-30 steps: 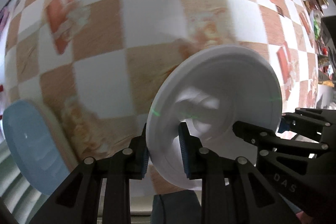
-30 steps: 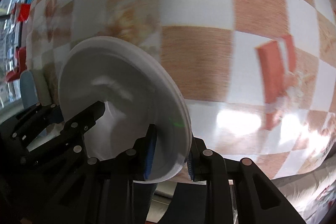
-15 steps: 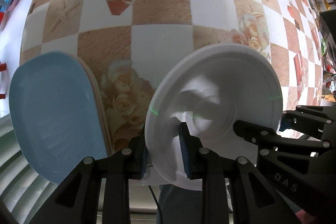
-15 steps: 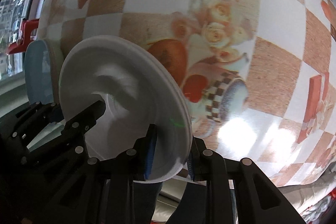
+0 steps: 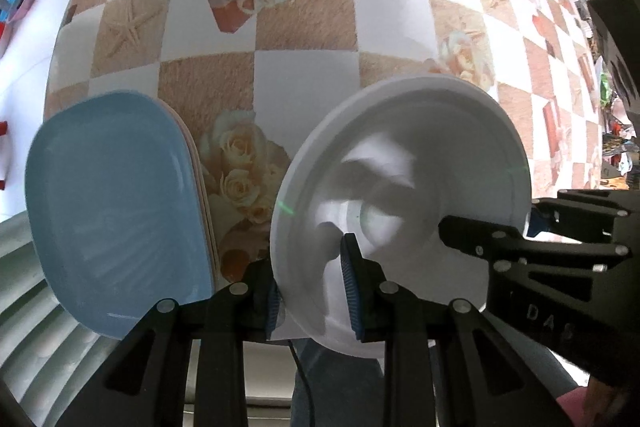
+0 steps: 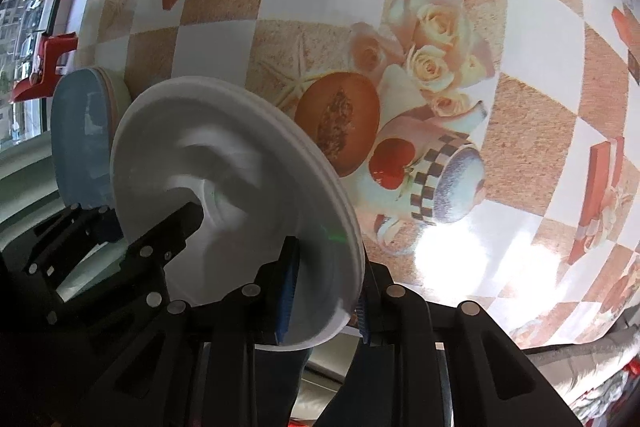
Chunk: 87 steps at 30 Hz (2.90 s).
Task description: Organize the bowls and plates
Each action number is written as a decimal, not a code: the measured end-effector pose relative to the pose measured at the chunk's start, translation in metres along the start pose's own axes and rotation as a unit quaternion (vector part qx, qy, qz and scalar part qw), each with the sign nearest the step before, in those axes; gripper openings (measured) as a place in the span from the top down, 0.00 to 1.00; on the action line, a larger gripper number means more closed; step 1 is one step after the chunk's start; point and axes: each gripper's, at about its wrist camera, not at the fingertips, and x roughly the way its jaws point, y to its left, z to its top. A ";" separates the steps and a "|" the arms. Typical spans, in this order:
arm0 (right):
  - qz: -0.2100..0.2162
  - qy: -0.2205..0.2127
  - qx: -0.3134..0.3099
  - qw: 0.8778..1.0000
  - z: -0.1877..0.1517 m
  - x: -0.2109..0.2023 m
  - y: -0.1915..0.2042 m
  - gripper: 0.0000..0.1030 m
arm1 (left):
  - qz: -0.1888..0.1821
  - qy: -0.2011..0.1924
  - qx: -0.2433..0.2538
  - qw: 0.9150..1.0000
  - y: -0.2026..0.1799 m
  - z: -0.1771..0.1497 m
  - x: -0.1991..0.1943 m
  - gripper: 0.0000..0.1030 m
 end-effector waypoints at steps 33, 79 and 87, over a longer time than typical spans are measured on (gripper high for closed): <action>-0.001 -0.044 -0.136 0.990 0.024 -0.043 0.121 0.73 | 0.034 -0.094 -0.168 0.981 0.126 -0.046 -0.084 0.72; -0.043 -0.103 -0.186 0.976 -0.006 -0.071 0.124 0.01 | 0.138 -0.133 -0.107 0.976 0.118 -0.067 -0.097 0.04; -0.047 -0.125 -0.187 0.973 -0.018 -0.082 0.126 0.01 | 0.107 -0.123 -0.109 0.981 0.113 -0.076 -0.100 0.04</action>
